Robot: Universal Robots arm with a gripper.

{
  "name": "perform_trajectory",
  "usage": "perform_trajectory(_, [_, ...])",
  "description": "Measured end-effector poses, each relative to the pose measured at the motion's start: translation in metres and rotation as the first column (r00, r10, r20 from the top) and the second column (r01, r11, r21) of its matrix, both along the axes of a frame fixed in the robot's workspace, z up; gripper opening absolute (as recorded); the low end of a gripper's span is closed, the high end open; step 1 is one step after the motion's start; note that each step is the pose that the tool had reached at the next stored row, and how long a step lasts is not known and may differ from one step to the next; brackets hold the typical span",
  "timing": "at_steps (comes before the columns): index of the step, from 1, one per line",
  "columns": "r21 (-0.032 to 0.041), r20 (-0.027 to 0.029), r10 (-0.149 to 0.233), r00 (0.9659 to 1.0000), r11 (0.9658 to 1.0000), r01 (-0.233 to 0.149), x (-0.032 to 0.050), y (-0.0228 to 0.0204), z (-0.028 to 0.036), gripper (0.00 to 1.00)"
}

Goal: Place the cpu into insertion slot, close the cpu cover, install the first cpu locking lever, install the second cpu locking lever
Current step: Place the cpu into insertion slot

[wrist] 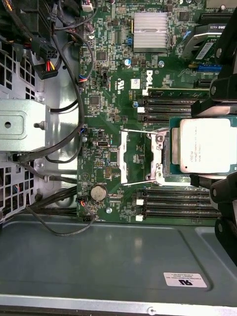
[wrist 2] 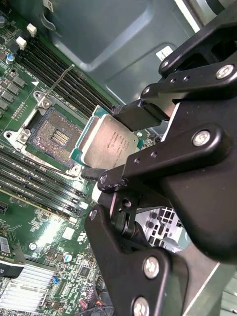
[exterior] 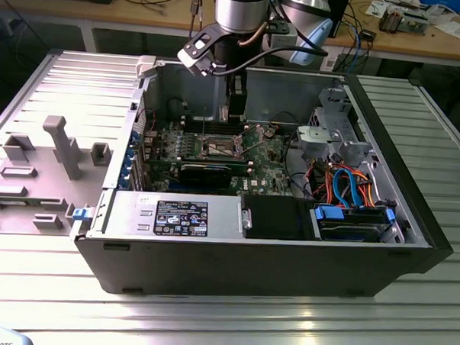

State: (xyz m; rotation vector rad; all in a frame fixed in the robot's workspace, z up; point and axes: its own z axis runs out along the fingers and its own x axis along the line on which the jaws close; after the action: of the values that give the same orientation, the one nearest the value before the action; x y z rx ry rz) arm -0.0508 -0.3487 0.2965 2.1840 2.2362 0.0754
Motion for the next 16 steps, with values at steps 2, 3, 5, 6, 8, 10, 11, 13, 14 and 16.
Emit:
perform_trajectory(2, [0.0001, 0.002, 0.0, 1.0, 1.0, 0.0, -0.0009, 0.0001, -0.0004, 0.54])
perform_trajectory(3, [0.0, 0.002, 0.0, 1.0, 1.0, 0.0, -0.0008, 0.0001, -0.0015, 0.54])
perform_trajectory(5, [-0.0001, 0.0023, 0.0, 1.0, 1.0, 0.0, -0.0009, 0.0001, -0.0055, 0.54])
perform_trajectory(6, [-0.0002, 0.0022, 0.0, 1.0, 1.0, 0.0, -0.001, 0.0001, -0.0108, 0.54])
perform_trajectory(8, [0.0003, 0.0023, 0.0, 1.0, 1.0, 0.0, -0.001, 0.0001, -0.0151, 0.54])
perform_trajectory(10, [0.0006, 0.0024, 0.0, 1.0, 1.0, 0.0, -0.0011, 0.0001, -0.0206, 0.54])
perform_trajectory(11, [0.0006, 0.0023, 0.0, 1.0, 1.0, 0.0, -0.0015, 0.0001, -0.022, 0.54])
perform_trajectory(13, [0.0018, 0.0025, 0.0, 1.0, 1.0, 0.0, -0.0035, 0.0001, -0.024, 0.54])
perform_trajectory(14, [0.002, 0.0024, 0.0, 1.0, 1.0, 0.0, -0.0037, 0.0001, -0.0247, 0.54])
perform_trajectory(16, [0.0026, 0.0023, 0.0, 1.0, 1.0, 0.0, -0.004, 0.0001, -0.025, 0.54])
